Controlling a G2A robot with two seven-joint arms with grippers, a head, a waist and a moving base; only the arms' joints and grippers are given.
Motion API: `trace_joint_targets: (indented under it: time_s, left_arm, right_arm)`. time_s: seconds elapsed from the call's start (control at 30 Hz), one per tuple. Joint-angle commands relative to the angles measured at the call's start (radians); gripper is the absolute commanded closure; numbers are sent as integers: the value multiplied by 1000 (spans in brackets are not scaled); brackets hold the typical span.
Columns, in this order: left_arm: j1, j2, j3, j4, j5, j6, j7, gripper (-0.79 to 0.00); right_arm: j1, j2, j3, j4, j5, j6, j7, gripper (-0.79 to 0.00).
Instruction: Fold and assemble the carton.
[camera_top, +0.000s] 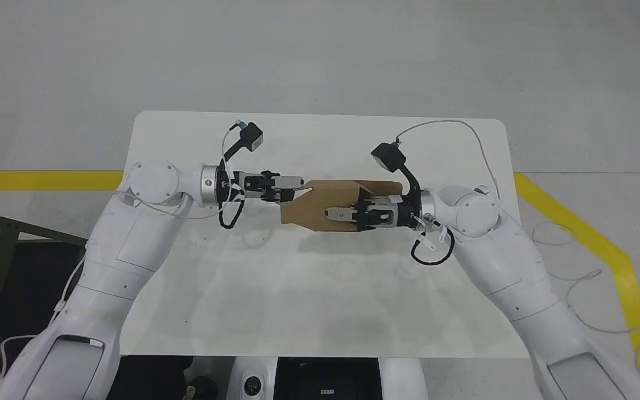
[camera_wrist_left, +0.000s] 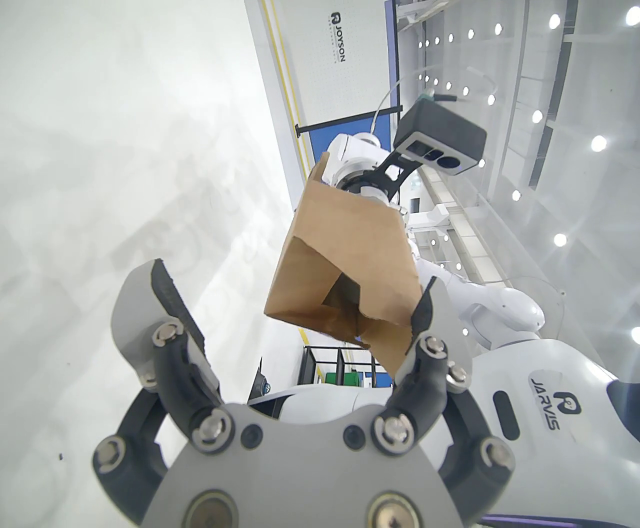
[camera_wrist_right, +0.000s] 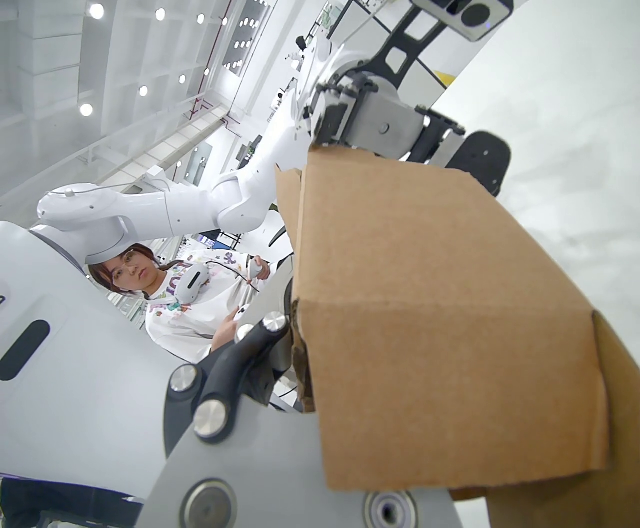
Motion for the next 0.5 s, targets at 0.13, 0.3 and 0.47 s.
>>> trace_joint_targets:
  time_s: [0.13, 0.3, 0.47]
  left_arm:
    - [-1, -2, 15, -5, -1, 3, -18, -785]
    - [-6, -6, 32, -8, -3, 4, -29, -785]
    - [-13, -8, 36, -1, -6, 4, -32, -785]
  right_arm:
    - [5, -1, 8, 5, 19, -12, -11, 0]
    - [10, -6, -2, -3, 28, -17, -12, 0]
    - [16, -11, -14, -5, 32, -21, -14, 0]
